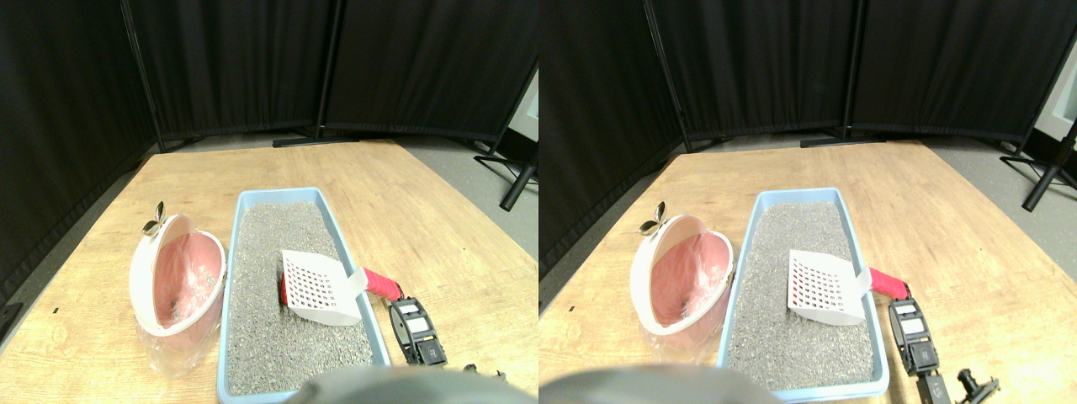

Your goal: Scoop (unimanual)

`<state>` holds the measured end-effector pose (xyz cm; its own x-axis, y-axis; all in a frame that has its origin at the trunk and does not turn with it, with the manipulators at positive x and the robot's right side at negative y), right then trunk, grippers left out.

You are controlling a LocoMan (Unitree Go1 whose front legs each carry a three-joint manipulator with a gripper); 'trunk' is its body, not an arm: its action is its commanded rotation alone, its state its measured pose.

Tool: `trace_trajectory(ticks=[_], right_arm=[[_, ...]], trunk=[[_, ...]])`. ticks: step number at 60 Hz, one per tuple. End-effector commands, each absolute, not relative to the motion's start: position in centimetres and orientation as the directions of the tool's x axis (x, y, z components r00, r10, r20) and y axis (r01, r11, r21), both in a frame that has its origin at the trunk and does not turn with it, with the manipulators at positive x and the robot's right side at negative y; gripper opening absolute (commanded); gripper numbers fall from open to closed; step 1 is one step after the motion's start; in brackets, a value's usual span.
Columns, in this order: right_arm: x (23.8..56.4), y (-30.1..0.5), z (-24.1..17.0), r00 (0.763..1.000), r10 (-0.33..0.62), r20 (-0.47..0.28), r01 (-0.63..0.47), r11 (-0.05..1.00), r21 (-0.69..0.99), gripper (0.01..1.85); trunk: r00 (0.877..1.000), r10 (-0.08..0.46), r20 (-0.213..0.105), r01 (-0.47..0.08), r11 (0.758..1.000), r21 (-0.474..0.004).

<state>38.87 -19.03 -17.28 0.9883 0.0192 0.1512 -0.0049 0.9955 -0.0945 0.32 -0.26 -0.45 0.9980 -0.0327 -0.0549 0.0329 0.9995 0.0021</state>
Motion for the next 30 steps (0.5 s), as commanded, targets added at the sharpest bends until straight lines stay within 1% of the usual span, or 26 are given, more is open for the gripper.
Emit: trace_trajectory(ticks=[1,17,20,22,25,27,30], right_arm=[[38.83,-18.95,-16.58,0.982,0.026,0.187,-0.006,0.994,-0.105,0.46],[38.71,-18.54,-16.34,0.983,0.021,0.180,-0.004,0.995,-0.095,0.46],[38.71,-18.55,-16.36,0.981,0.029,0.193,-0.011,0.995,-0.098,0.46],[38.72,-18.58,-16.42,0.974,0.040,0.223,-0.021,0.996,-0.085,0.44],[38.72,-18.65,-16.46,0.970,0.040,0.241,-0.025,0.998,-0.064,0.44],[38.72,-18.67,-16.50,0.960,0.066,0.273,-0.048,0.996,-0.071,0.43],[38.79,-18.80,-16.55,0.949,0.069,0.309,-0.071,0.997,-0.006,0.49]], trunk=[[0.998,-0.027,-0.054,0.027,1.000,-0.001],[0.999,-0.022,-0.050,0.022,1.000,-0.007],[0.998,-0.025,-0.051,0.024,1.000,-0.009],[0.998,-0.025,-0.051,0.024,1.000,-0.009],[0.998,-0.025,-0.051,0.024,1.000,-0.009],[0.998,-0.025,-0.051,0.024,1.000,-0.009],[0.998,-0.024,-0.052,0.023,1.000,-0.013]])
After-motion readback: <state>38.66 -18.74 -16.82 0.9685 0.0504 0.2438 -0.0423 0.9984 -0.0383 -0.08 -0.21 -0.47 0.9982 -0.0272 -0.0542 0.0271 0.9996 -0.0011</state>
